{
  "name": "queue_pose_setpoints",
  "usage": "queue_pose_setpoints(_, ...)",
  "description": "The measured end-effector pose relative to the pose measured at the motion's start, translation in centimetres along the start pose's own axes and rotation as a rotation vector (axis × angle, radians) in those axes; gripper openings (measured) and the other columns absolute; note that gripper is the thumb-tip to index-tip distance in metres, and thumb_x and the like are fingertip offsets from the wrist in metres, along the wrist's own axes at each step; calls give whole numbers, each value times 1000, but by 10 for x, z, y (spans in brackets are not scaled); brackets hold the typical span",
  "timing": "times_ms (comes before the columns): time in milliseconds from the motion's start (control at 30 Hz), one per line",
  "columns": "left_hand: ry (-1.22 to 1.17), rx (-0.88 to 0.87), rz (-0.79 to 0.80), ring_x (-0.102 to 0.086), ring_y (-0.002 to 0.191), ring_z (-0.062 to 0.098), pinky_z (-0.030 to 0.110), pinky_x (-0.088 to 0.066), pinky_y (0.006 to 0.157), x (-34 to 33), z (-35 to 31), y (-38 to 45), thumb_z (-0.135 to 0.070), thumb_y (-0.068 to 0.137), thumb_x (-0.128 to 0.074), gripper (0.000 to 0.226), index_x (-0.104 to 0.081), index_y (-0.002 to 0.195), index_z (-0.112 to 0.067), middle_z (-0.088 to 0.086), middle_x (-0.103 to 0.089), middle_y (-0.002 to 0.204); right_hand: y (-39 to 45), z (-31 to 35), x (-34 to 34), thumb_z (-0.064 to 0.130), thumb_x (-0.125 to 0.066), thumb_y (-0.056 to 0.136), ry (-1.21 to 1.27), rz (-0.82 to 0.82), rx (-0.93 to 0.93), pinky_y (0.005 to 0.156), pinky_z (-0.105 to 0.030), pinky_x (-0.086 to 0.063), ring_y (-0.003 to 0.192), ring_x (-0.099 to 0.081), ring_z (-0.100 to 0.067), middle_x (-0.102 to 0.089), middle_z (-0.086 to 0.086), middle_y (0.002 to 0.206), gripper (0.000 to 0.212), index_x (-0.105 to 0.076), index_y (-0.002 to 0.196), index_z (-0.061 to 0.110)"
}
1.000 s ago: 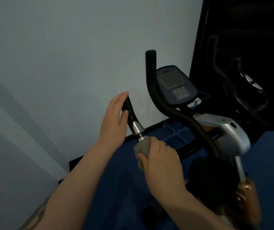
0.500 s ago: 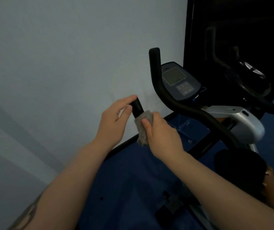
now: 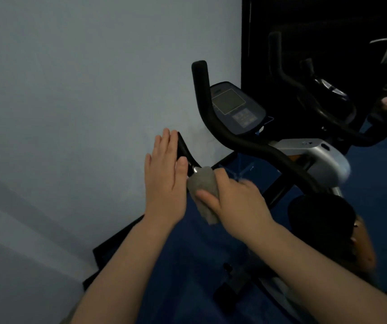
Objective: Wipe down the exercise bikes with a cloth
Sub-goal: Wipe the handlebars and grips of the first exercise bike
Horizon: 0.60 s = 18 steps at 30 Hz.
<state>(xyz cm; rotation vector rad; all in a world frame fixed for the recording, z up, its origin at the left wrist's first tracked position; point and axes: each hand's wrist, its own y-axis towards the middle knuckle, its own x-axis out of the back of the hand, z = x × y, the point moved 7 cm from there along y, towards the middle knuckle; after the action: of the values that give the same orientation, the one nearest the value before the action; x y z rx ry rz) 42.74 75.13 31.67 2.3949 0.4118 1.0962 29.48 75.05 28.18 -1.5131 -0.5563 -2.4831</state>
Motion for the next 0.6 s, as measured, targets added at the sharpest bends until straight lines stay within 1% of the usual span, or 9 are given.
queue_pose_setpoints(33, 30, -13, -10, 7, 146, -3, 19, 12, 116, -4, -2, -2, -40, 103, -17, 49, -11, 151, -29, -15, 2, 158, 10, 3, 0, 59, -24, 96, 58, 34, -8, 96, -33, -34, 88, -57, -17, -63, 2, 97, 46, -41, 117, 22)
queue_pose_setpoints(67, 51, -28, -17, 9, 146, -1, 20, 12, 116, -9, -5, -4, -39, 103, -18, 51, -14, 152, -25, -13, 4, 158, 20, 7, -1, 54, -23, 99, 135, 48, -30, 93, -34, -33, 91, -55, -19, -62, 0, 99, 43, -43, 116, 20)
queue_pose_setpoints(167, 41, -28, -31, 10, 147, 3, 22, 13, 116, -21, -10, -9, -37, 103, -16, 52, -26, 151, -19, -10, 4, 159, 28, 13, -1, 44, -27, 103, 278, 22, -65, 72, -33, -38, 91, -55, -22, -58, -4, 104, 38, -41, 123, 15)
queue_pose_setpoints(233, 43, -24, -22, 12, 147, 3, 21, 17, 115, -27, -10, -12, -42, 102, -12, 55, -34, 148, -21, -13, 2, 159, 5, 8, 1, 45, -28, 102, 147, 28, -4, 87, -33, -43, 95, -58, -21, -58, -5, 112, 45, -33, 136, 15)
queue_pose_setpoints(300, 61, -22, -11, 13, 146, 4, 21, 20, 113, -31, -9, -17, -44, 101, -11, 57, -37, 147, -23, -16, 0, 159, -24, -5, -1, 49, -29, 101, -153, 71, 77, 113, -35, -25, 103, -57, -19, -58, -2, 116, 54, -24, 144, 16)
queue_pose_setpoints(333, 58, -10, -16, 14, 146, 4, 21, 20, 113, -33, -8, -19, -43, 102, -13, 55, -38, 147, -23, -16, -1, 159, -32, -11, 0, 49, -30, 100, -251, 107, 109, 118, -36, -15, 105, -56, -18, -58, 0, 115, 55, -25, 144, 17)
queue_pose_setpoints(433, 46, 23, -46, 12, 147, 9, 26, 15, 116, -39, -13, -21, -35, 102, -28, 45, -48, 141, -23, -10, -9, 160, -27, -23, 13, 48, -38, 99, -263, 297, 159, 118, -38, -6, 108, -55, -19, -59, 1, 108, 40, -38, 126, 19)
queue_pose_setpoints(500, 30, 48, -81, 8, 147, 15, 41, 6, 120, -43, -20, -23, -30, 99, -35, 40, -56, 133, -22, -4, -16, 160, -12, -31, 19, 48, -42, 98, -236, 507, 202, 118, -38, -4, 115, -53, -19, -56, 6, 96, 32, -42, 116, 21)
queue_pose_setpoints(600, -2, 105, -117, 5, 148, 19, 54, -7, 117, -46, -25, -26, -27, 97, -38, 37, -61, 126, -21, 1, -22, 159, 0, -51, 34, 44, -50, 96, -215, 725, 280, 115, -37, 15, 124, -46, -11, -58, 14, 100, 32, -49, 125, 29)
